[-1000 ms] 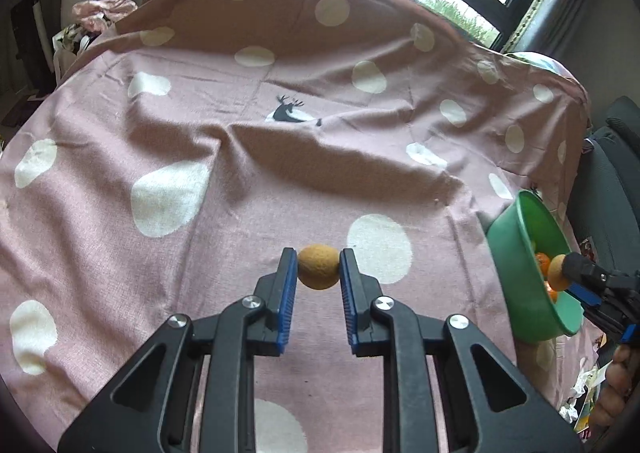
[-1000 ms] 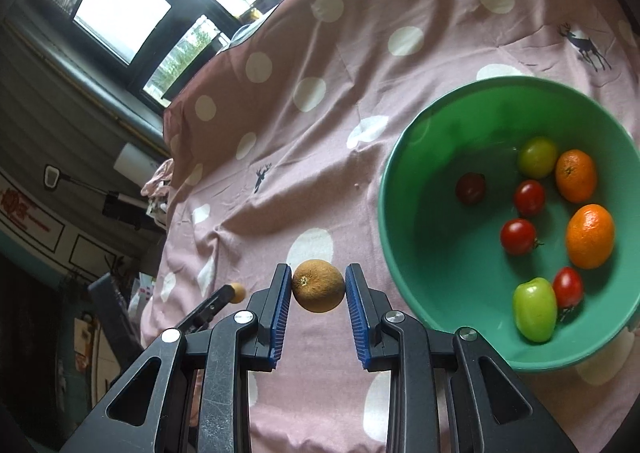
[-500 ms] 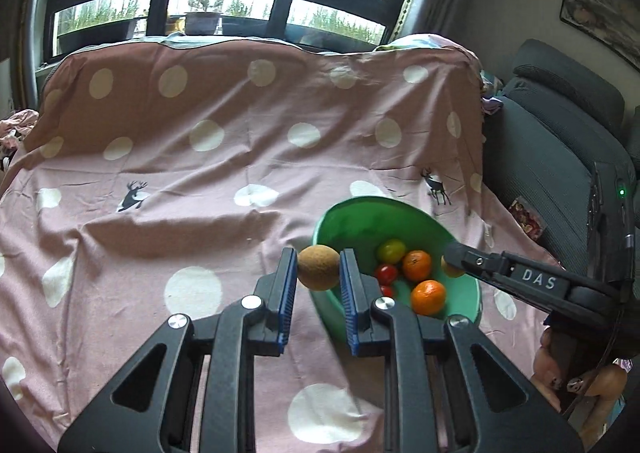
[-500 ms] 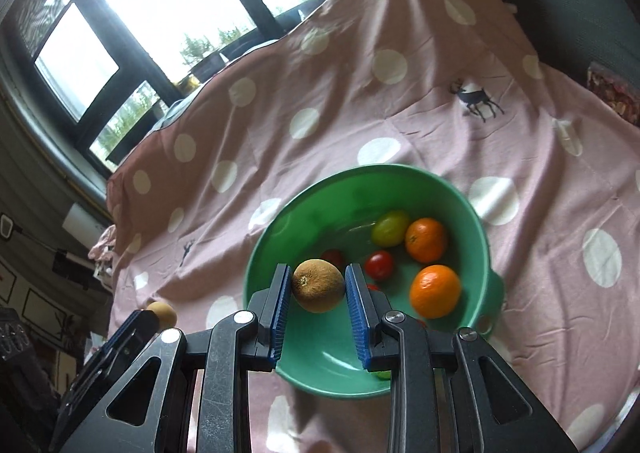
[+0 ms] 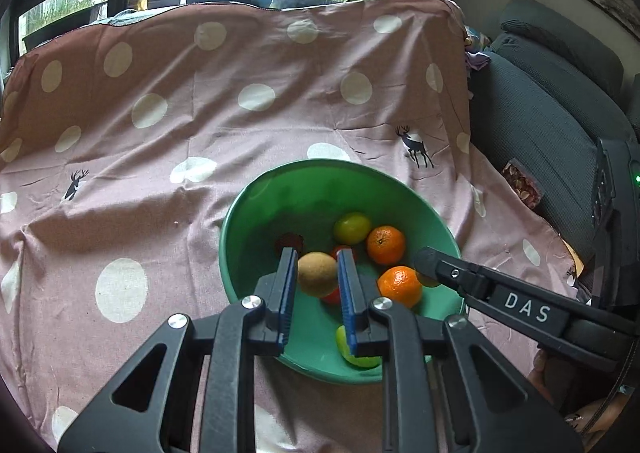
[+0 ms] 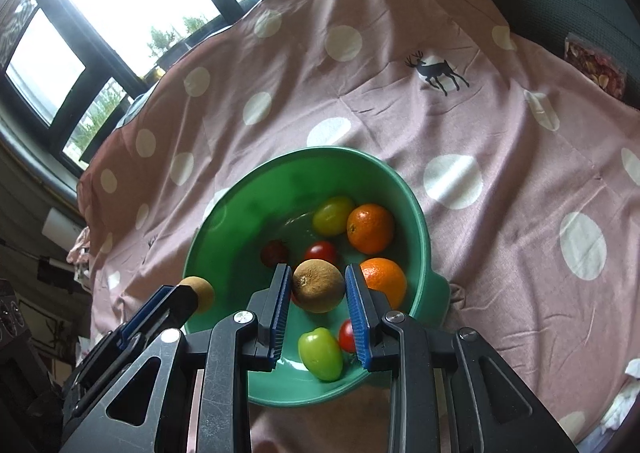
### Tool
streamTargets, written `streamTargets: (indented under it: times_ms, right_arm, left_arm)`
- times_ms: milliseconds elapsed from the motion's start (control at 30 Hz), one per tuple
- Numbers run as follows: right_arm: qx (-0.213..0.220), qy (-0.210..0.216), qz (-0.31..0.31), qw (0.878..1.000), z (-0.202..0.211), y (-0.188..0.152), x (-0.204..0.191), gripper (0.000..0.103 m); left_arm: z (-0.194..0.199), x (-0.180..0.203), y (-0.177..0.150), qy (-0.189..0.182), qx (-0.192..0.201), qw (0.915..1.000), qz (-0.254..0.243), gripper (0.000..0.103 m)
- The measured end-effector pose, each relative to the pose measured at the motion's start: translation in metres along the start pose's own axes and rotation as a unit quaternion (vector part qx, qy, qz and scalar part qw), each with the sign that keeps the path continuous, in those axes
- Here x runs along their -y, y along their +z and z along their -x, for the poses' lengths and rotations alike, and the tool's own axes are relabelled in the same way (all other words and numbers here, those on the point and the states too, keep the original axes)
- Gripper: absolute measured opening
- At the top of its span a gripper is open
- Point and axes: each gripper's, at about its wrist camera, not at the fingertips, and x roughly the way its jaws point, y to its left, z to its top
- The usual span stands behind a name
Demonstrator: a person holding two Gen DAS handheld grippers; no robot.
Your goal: Organize fruits
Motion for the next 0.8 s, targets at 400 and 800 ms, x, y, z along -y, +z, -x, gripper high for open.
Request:
streamTargets:
  times_ms: [400, 800]
  right_arm:
    - [0.034, -0.023, 0.005, 0.999, 0.018, 0.003, 0.001, 0.063]
    - [0.064, -0.035, 0.022, 0.997, 0.033, 0.003, -0.004, 0.070]
  left_arm:
    - [0.032, 0.006, 0.004, 0.035, 0.037, 0.9986, -0.012, 0.082]
    - [0.055, -0.003, 0.000, 0.030, 0.046, 0.9985, -0.001, 0.099]
